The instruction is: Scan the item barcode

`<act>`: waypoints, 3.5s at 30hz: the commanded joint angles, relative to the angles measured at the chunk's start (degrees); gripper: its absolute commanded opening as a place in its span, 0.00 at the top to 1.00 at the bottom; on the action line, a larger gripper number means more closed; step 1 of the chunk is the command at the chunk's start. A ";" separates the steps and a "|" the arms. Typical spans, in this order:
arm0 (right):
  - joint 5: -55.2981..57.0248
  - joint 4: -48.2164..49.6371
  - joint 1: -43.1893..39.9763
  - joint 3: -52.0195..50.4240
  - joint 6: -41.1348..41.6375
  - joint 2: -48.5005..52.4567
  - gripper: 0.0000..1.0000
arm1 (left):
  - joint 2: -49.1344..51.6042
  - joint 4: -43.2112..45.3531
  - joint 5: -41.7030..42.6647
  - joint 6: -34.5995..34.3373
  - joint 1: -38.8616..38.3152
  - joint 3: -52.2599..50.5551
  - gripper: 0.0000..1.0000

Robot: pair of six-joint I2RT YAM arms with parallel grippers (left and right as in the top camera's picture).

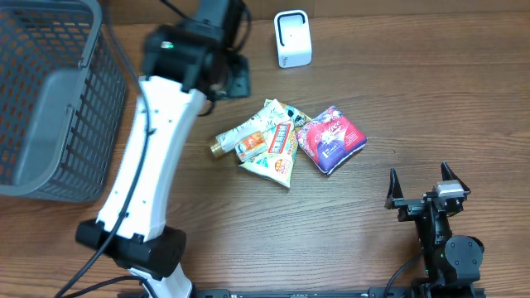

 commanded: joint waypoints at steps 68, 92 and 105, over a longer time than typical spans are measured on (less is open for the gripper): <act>0.13 0.35 -0.28 -0.59 -0.24 -0.46 0.00 | -11.43 -7.15 15.74 7.26 55.06 -13.77 0.96; 0.11 0.35 -0.28 -0.59 -0.24 -0.46 0.00 | -29.94 -8.00 51.58 16.61 43.45 2.89 0.00; 0.11 0.35 -0.28 -0.59 -0.24 -0.46 0.00 | -29.51 -7.58 23.80 7.78 17.62 -9.18 0.00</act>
